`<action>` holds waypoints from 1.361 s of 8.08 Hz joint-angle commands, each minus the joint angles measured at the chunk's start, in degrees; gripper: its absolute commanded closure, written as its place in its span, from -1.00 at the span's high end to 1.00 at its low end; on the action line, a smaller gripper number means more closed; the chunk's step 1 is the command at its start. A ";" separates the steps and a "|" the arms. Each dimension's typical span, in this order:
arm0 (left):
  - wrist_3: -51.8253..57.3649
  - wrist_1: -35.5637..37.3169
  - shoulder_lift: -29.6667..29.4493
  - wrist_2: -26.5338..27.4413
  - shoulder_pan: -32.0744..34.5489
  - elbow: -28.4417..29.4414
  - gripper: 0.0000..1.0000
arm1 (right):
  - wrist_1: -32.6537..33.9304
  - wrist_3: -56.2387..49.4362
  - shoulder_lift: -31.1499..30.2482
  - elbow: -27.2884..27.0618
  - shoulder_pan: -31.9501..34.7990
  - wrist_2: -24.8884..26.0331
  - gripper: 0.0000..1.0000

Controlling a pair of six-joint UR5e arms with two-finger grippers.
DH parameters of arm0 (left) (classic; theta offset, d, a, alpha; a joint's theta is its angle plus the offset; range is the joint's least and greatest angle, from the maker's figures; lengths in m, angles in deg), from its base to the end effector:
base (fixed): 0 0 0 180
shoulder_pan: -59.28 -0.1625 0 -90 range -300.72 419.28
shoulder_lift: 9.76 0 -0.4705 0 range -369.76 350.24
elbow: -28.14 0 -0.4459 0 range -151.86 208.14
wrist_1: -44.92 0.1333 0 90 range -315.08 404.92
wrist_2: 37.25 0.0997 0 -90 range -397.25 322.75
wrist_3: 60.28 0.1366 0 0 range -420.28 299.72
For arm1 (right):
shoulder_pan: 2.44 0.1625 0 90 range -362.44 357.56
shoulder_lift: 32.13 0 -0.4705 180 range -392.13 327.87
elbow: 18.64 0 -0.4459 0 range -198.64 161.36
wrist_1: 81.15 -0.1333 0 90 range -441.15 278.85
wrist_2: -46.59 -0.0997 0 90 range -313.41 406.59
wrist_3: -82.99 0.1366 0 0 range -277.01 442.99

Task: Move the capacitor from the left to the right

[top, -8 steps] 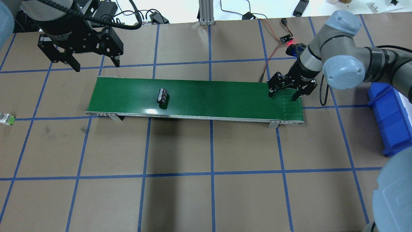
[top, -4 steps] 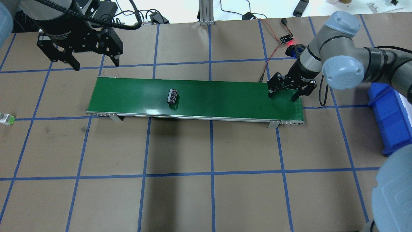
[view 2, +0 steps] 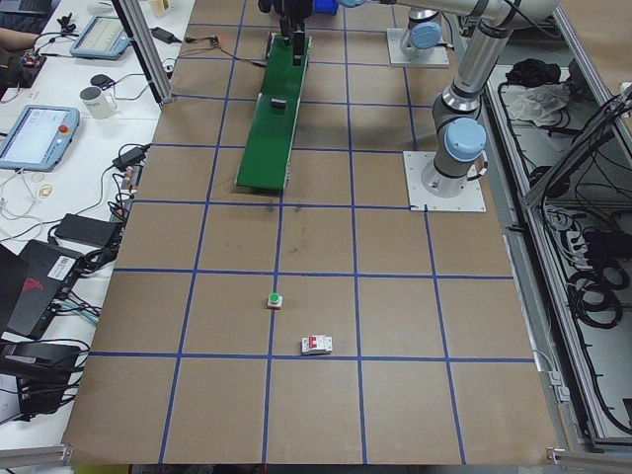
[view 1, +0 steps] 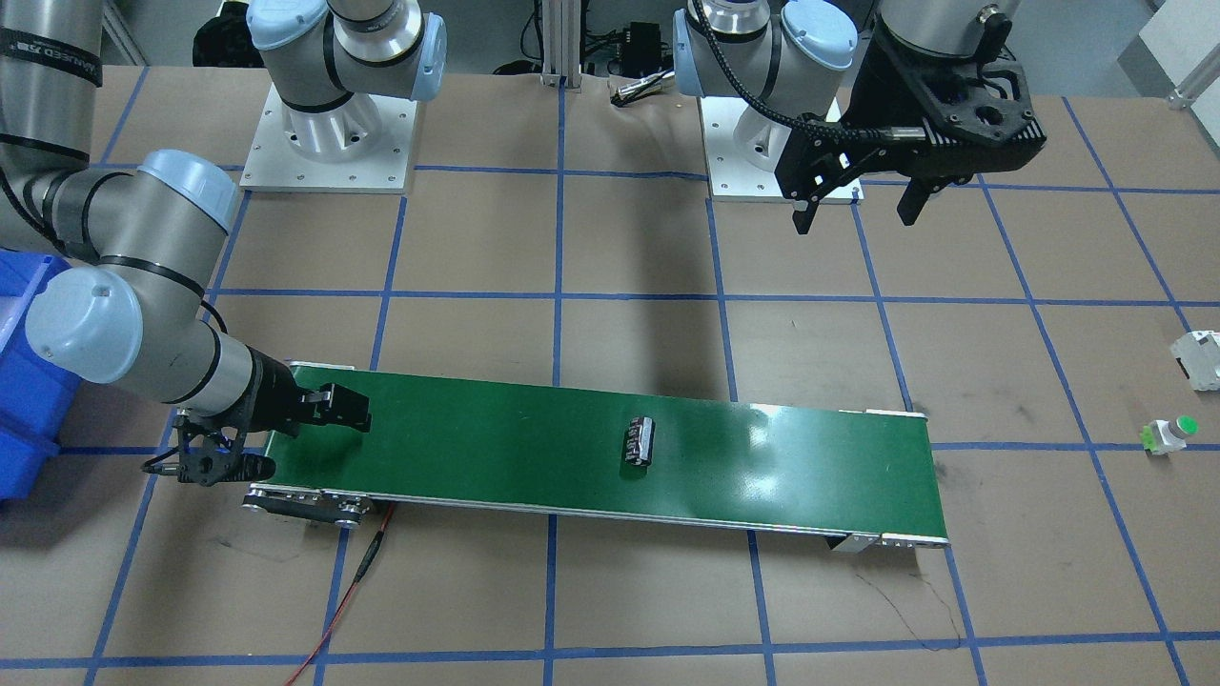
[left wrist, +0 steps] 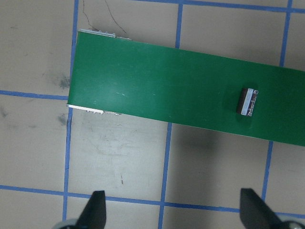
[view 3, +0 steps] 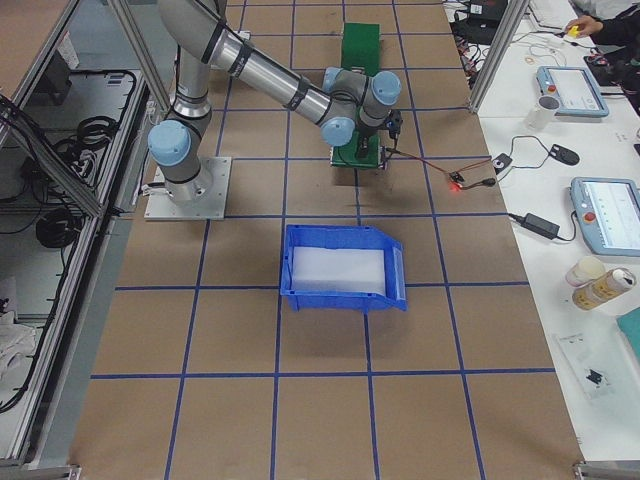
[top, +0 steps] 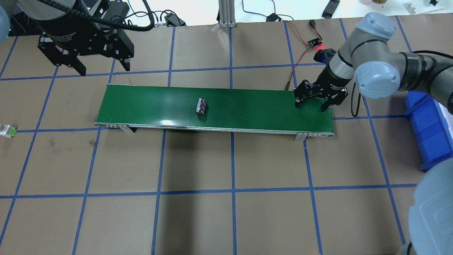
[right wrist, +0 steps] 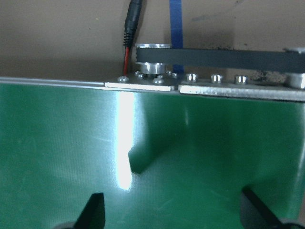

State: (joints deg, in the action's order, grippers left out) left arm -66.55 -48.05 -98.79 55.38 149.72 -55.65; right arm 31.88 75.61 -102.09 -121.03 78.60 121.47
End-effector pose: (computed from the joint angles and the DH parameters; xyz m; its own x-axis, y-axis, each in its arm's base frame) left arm -0.1312 -0.5429 0.5599 -0.9938 -0.1046 -0.0375 -0.1015 0.9918 -0.0780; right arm 0.0712 -0.6332 0.2190 -0.9589 0.0657 -0.2762 0.0307 0.9912 0.1289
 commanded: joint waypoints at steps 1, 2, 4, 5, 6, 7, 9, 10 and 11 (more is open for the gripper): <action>0.11 0.06 -0.18 0.00 0.00 -0.32 1.00 | 0.00 0.00 0.01 0.00 0.00 0.00 1.00; 0.20 0.67 -0.18 0.00 0.00 -0.32 1.00 | 0.00 0.00 0.09 0.00 0.00 0.00 1.00; 0.20 1.03 0.26 0.00 0.00 -0.32 1.00 | 0.00 0.00 0.09 0.00 0.00 0.00 1.00; 0.20 1.03 0.09 0.09 0.00 -0.41 1.00 | 0.00 0.09 0.09 0.00 0.00 -0.09 1.00; 0.20 1.20 0.09 0.09 0.00 -0.32 1.00 | 0.00 0.09 0.01 0.00 0.00 -0.09 1.00; 0.20 1.47 0.09 0.09 0.00 -0.41 1.00 | 0.00 0.09 0.01 0.00 0.00 -0.09 1.00; 0.20 1.47 0.09 0.09 0.00 -0.41 1.00 | 0.09 0.00 0.09 0.00 0.00 0.00 1.00; 0.20 1.82 0.26 0.09 0.00 -0.41 1.00 | 0.09 0.00 0.09 0.00 0.00 -0.09 1.00; 0.20 1.91 0.26 0.09 0.00 -0.41 1.00 | 0.18 0.00 0.18 0.00 0.00 0.00 1.00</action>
